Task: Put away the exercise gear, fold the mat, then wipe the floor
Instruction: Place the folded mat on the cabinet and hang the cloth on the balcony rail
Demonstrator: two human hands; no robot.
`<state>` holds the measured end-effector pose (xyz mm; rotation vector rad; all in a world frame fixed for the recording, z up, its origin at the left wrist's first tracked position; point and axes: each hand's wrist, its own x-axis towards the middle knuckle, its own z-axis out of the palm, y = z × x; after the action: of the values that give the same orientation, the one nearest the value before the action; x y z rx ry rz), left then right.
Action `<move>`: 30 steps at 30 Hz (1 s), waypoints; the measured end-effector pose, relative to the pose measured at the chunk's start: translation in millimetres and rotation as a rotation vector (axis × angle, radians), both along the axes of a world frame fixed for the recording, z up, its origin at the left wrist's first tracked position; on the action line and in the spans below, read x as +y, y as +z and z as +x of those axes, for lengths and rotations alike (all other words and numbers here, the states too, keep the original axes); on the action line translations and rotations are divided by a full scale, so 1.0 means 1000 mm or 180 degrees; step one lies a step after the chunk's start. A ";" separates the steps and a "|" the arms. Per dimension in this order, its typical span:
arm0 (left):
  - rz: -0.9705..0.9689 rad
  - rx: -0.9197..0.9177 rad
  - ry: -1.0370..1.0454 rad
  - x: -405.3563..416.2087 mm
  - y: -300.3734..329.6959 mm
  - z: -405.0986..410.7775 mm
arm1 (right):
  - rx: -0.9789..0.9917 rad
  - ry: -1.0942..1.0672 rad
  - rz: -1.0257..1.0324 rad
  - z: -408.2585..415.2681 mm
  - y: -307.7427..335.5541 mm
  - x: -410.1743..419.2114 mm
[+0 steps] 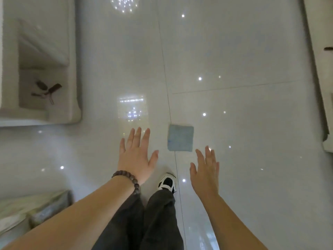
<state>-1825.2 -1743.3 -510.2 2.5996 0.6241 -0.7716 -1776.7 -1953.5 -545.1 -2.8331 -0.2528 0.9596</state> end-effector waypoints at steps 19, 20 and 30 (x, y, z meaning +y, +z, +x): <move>0.0019 -0.0031 0.0070 0.011 -0.335 0.000 | -0.0192 -0.1545 -0.0265 0.065 -0.362 0.022; 0.0018 -0.0043 0.0075 0.011 -0.334 -0.001 | -0.0123 -0.1654 -0.0080 0.065 -0.363 0.025; 0.0079 -0.0109 -0.0008 0.005 -0.256 0.013 | -0.0164 -0.1599 0.0728 0.058 -0.279 0.026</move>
<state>-1812.5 -1738.6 -765.9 2.6306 0.6244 -0.7230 -1719.1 -1927.7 -823.8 -2.5225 0.3126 0.6967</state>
